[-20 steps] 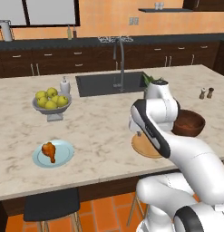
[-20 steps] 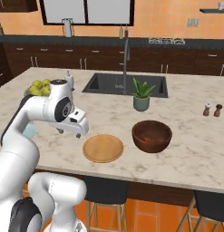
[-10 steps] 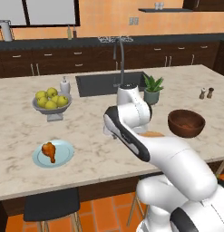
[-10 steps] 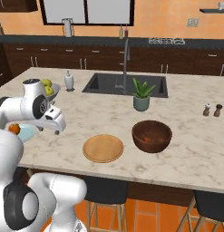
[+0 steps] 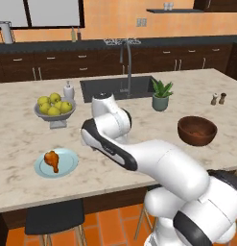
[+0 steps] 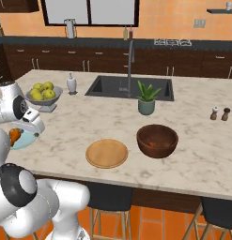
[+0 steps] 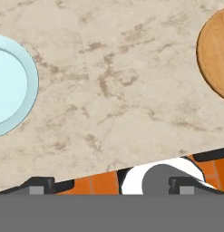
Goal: Pick the chicken drumstick and bell pepper from their plates and place them in the bowl. Then put the bowl in the fridge.
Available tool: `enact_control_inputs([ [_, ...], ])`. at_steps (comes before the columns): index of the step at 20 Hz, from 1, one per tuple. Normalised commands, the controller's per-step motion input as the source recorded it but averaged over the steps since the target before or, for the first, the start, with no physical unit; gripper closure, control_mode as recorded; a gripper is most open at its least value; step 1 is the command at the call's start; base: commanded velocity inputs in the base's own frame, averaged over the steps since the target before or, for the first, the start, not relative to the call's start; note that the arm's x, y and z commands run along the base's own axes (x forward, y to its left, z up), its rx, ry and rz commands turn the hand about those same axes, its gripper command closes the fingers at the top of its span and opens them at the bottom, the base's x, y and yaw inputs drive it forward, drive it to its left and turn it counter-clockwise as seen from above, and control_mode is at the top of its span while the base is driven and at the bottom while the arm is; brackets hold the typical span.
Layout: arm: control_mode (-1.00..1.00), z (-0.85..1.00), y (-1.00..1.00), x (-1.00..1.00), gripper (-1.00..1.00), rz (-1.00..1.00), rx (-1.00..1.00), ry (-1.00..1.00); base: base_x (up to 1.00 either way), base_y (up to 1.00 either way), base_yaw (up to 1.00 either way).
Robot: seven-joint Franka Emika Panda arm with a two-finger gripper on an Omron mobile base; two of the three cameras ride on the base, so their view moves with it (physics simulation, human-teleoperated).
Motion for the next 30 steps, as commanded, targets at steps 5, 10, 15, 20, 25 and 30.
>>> enact_control_inputs([
  [5,-1.00,-0.10,0.68,0.07,-1.00,0.00,0.00,0.03,0.00,0.00,0.00],
  [10,-1.00,-0.09,0.37,0.12,-1.00,0.00,0.00,0.05,0.00,0.00,0.00],
  [15,-1.00,-0.19,0.32,0.06,-1.00,0.00,0.00,0.05,0.00,0.00,0.00],
  [20,-1.00,-0.19,0.19,0.01,-1.00,0.00,0.00,0.01,0.00,0.00,0.00],
  [25,-1.00,-0.19,0.07,0.03,-1.00,0.00,0.00,0.00,0.00,0.00,0.00],
  [30,-1.00,-0.25,0.44,0.36,-1.00,0.00,0.00,0.00,0.00,0.00,0.00],
])
